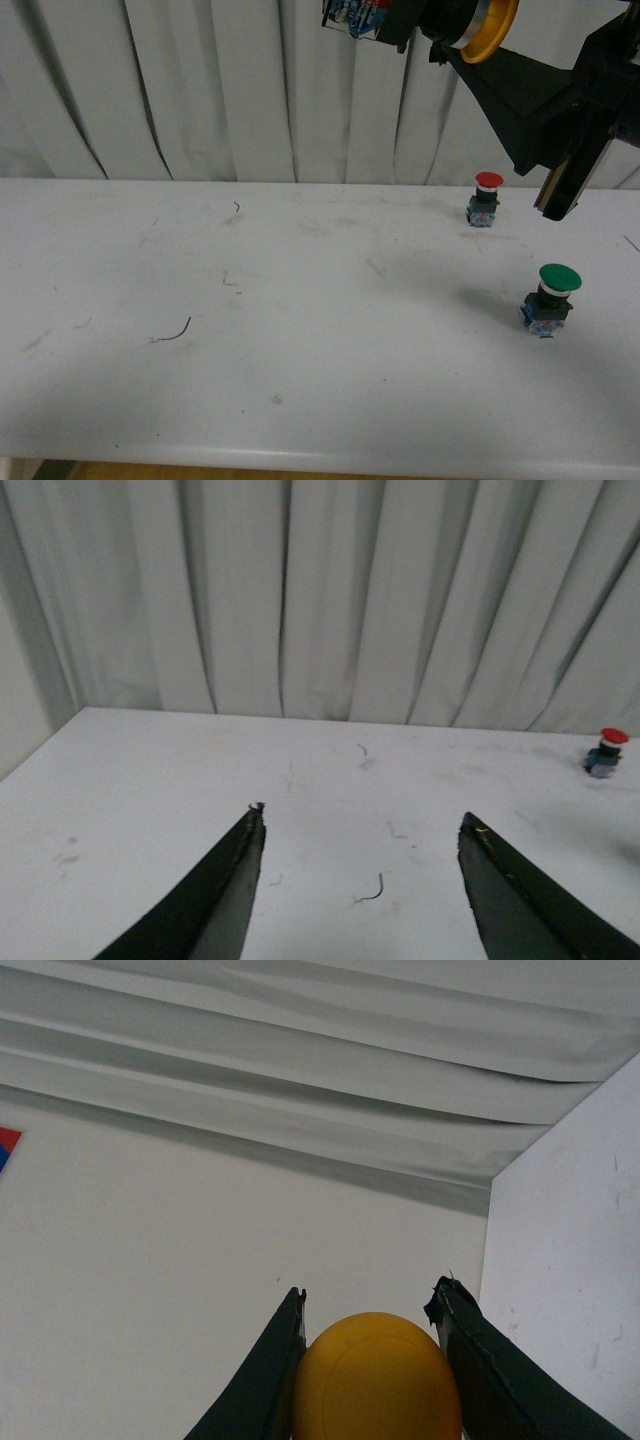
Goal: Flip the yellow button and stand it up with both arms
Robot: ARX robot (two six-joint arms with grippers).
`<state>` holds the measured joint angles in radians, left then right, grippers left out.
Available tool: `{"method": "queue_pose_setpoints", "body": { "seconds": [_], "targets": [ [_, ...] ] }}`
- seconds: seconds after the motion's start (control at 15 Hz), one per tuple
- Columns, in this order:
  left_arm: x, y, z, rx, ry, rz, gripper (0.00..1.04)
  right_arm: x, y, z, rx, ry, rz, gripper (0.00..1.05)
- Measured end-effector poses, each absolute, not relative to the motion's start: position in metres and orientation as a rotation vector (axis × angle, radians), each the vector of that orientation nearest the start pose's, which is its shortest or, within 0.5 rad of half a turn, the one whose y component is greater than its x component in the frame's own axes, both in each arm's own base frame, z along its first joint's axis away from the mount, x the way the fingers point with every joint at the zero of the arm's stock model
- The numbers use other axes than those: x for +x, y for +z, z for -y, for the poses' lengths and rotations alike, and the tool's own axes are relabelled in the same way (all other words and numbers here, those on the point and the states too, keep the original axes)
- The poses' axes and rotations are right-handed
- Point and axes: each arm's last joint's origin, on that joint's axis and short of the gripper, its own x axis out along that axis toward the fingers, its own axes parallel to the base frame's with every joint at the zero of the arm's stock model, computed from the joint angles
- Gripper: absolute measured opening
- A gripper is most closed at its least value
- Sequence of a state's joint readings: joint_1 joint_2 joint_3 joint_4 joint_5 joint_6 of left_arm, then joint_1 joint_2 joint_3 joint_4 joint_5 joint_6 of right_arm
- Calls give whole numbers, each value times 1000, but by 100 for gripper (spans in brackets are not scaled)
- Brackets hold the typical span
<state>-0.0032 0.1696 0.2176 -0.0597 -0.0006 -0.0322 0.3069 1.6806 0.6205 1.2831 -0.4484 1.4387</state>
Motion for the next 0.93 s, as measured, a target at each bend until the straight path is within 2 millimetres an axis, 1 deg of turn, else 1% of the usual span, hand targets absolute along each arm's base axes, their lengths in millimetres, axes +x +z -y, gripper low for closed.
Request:
{"method": "queue_pose_setpoints", "body": {
  "seconds": [0.07, 0.2, 0.33, 0.67, 0.93],
  "targets": [
    [98, 213, 0, -23, 2, -14, 49, 294, 202, -107, 1343, 775, -353, 35],
    [97, 206, 0, -18, 0, 12, 24, 294, 202, -107, 1343, 776, -351, 35],
    [98, 195, 0, -20, 1, -8, 1, 294, 203, -107, 1342, 778, -351, 35],
    [98, 181, 0, -15, 1, -6, 2, 293, 203, -109, 1326, 784, -348, 35],
    [97, 176, 0, -15, 1, 1, 2, 292, 203, -113, 1318, 795, -353, 35]
  ]
}}
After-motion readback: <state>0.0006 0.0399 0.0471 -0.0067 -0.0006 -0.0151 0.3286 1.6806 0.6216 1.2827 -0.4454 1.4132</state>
